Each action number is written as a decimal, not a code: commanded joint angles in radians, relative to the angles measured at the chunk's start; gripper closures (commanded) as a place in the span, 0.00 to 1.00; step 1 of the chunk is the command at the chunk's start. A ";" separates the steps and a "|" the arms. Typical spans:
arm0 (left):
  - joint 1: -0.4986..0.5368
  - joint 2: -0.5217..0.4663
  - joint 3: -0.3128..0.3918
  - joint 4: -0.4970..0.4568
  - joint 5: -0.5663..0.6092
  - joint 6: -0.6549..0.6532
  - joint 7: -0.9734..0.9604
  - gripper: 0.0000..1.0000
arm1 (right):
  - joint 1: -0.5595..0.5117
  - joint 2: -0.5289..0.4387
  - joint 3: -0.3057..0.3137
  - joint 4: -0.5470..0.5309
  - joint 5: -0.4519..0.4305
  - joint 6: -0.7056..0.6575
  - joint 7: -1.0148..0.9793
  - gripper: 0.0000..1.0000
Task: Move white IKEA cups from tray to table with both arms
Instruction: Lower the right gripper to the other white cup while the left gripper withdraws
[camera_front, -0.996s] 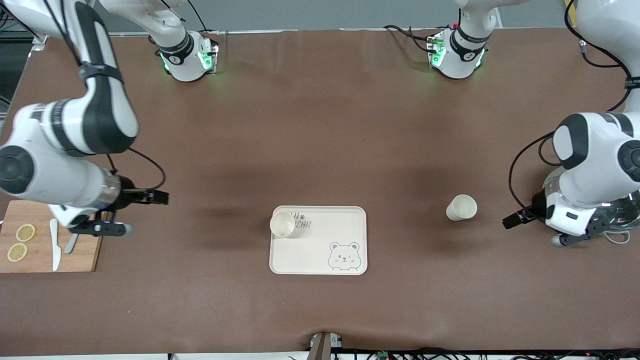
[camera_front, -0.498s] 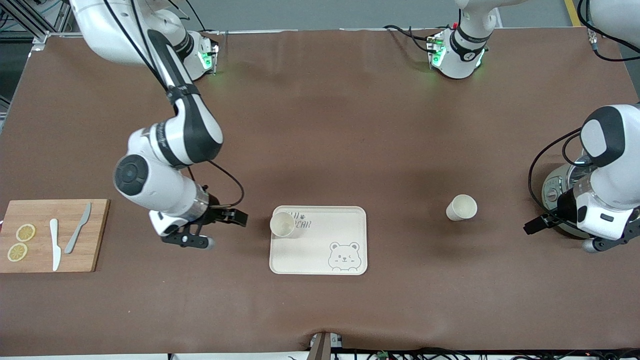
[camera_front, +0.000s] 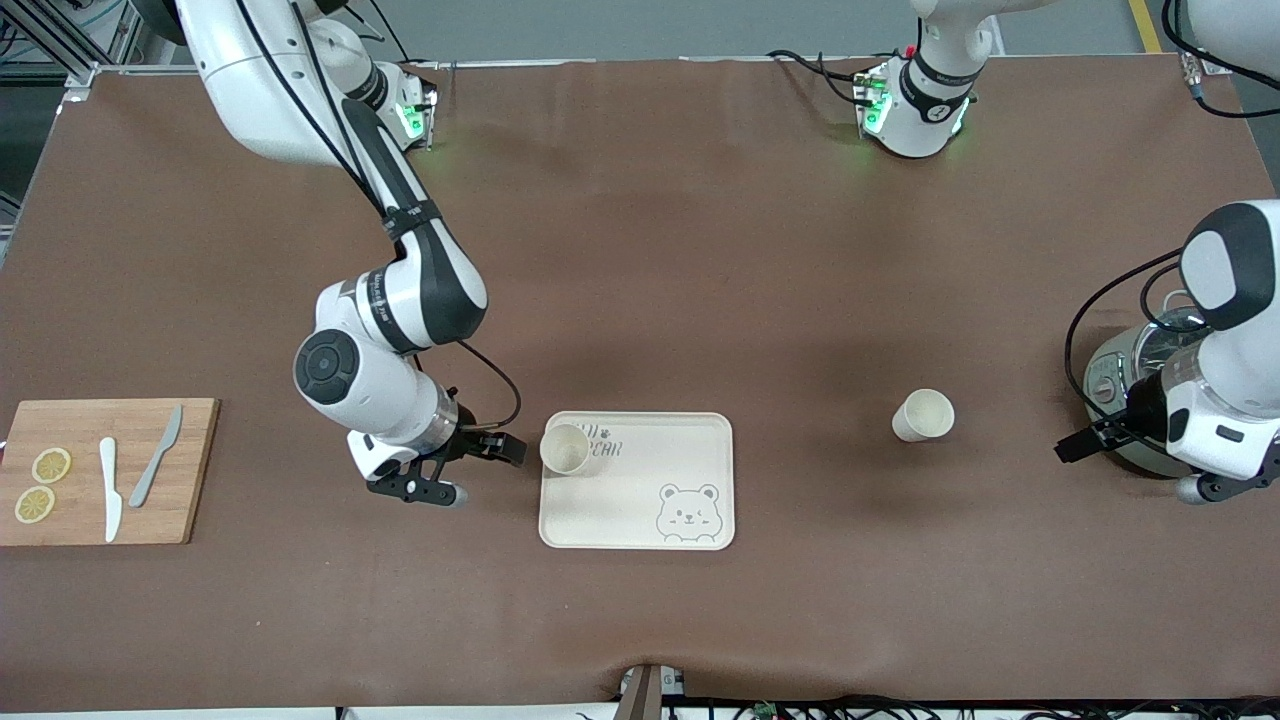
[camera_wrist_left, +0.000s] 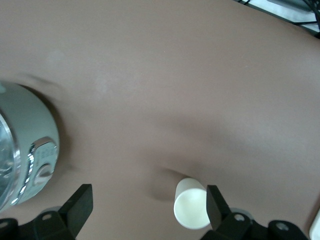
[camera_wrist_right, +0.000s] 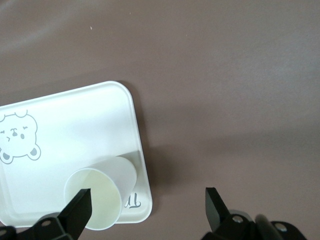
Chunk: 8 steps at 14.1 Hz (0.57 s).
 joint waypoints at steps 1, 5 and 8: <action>0.001 -0.030 -0.009 0.089 0.023 -0.152 0.008 0.00 | 0.039 0.013 -0.010 -0.005 -0.004 0.005 0.028 0.00; -0.002 -0.057 -0.012 0.139 0.022 -0.234 0.043 0.00 | 0.062 0.021 -0.011 -0.072 -0.015 0.140 0.046 0.00; -0.002 -0.106 -0.011 0.135 0.022 -0.248 0.096 0.00 | 0.094 0.033 -0.013 -0.095 -0.018 0.224 0.117 0.00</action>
